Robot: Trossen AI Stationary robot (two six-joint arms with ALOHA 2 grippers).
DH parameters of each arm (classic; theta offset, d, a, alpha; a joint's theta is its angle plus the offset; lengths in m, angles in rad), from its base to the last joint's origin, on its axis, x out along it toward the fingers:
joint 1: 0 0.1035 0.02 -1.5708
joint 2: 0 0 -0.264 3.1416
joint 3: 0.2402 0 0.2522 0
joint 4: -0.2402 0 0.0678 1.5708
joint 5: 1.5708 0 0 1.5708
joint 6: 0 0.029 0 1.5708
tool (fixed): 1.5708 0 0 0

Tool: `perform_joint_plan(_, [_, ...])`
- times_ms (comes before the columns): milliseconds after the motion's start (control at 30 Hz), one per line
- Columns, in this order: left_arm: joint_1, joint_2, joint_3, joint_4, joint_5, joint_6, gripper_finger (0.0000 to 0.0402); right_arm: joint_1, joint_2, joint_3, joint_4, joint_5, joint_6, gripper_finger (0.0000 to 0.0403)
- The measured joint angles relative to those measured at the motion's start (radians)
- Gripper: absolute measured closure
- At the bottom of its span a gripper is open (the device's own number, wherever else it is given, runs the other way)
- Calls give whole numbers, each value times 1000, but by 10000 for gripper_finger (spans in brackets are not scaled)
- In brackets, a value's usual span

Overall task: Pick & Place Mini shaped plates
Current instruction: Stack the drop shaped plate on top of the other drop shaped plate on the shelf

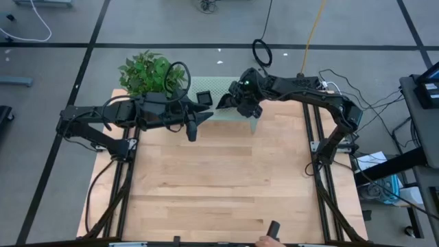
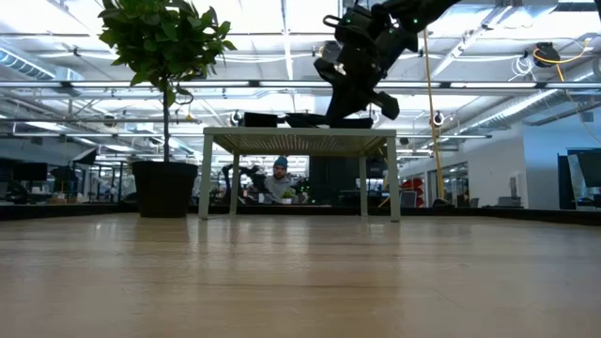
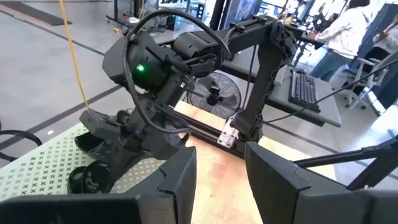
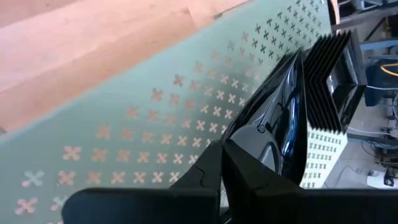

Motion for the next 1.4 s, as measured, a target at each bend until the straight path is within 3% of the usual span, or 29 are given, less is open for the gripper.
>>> perform_joint_plan(733, [37, 0, 0, 1, 0, -14, 261, -4, -11, 91, -111, -2, -25, 403])
perform_joint_plan(1000, [37, 0, 0, 2, -1, -33, 261, 0, -9, 65, 32, -2, 111, 403])
perform_joint_plan(1400, [37, 0, 0, 2, 0, -36, 261, 1, -9, 64, 2, -2, 109, 402])
